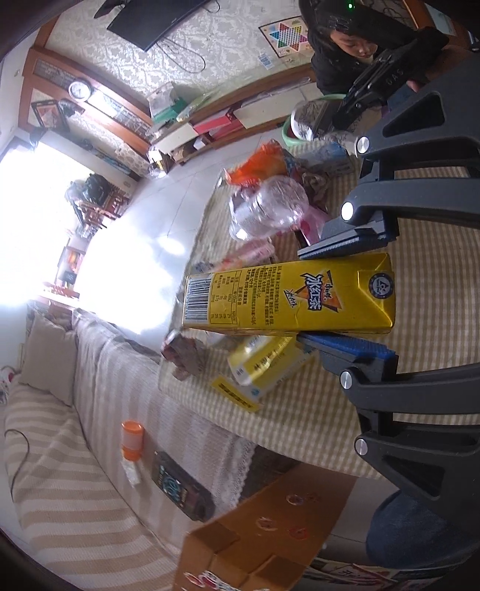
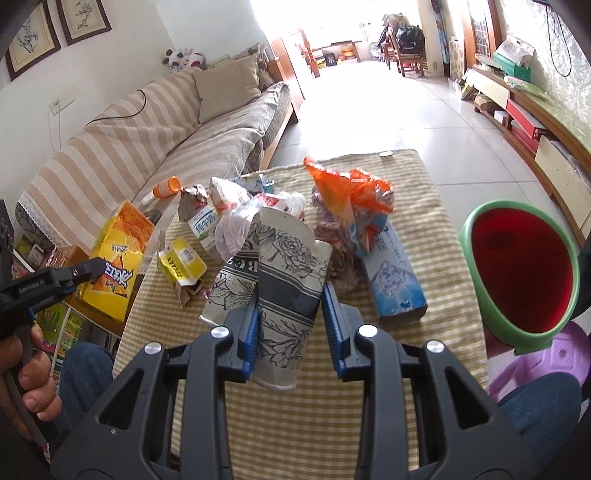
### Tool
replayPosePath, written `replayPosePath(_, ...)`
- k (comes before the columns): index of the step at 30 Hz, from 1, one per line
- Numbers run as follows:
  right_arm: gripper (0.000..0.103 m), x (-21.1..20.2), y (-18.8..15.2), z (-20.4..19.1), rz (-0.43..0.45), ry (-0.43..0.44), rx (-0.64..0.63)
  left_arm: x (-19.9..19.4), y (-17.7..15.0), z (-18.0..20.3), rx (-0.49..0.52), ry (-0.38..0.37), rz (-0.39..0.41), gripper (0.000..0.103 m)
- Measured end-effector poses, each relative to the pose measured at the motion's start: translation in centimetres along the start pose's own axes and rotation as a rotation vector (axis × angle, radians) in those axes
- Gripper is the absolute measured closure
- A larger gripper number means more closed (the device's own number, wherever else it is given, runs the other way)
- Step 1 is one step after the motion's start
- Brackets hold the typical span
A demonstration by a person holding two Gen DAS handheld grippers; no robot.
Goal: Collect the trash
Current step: 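Carry the paper cup and juice box over the red bucket with both tools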
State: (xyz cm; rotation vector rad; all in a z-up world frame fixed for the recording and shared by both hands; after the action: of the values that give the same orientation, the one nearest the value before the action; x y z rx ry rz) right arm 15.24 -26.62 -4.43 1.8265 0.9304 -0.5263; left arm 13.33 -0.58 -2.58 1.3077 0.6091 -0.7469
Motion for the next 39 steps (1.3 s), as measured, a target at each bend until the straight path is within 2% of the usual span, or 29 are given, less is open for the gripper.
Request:
replayPosePath(11, 0.073, -1.5, 4.4, 4.2, 0.089, -0.049, 0.066, 0.3, 4.8, 6.6, 0.135, -0.069, 0.076, 0.067)
replayPosePath(22, 0.073, -3.2, 8.9, 10.4, 0.163, -0.102, 0.137, 2.3, 7.6, 15.2, 0.260, -0.149, 0.081, 0.067)
replayPosePath(30, 0.073, -5.4, 10.4, 17.2, 0.189, -0.180, 0.204, 5.5, 8.0, 24.9, 0.370, -0.276, 0.045, 0.067)
replayPosePath(39, 0.073, -6.4, 9.9, 26.0, 0.173, -0.308, 0.271, 11.9, 5.4, 34.5, 0.422, -0.447, -0.077, 0.067)
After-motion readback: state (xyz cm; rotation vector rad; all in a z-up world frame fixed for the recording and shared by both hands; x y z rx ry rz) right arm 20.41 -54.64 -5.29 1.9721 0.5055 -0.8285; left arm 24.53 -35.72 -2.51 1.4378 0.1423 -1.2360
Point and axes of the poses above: each gripper's, at about its wrist camera, not at the fingertips, and x roughly the way its jaws point, z to its right, y to its top, the point moved 5 cm from there along x, roughly the way its jaws point, and after that the axes turned 12 degrees about x, right-handed, at the moved point
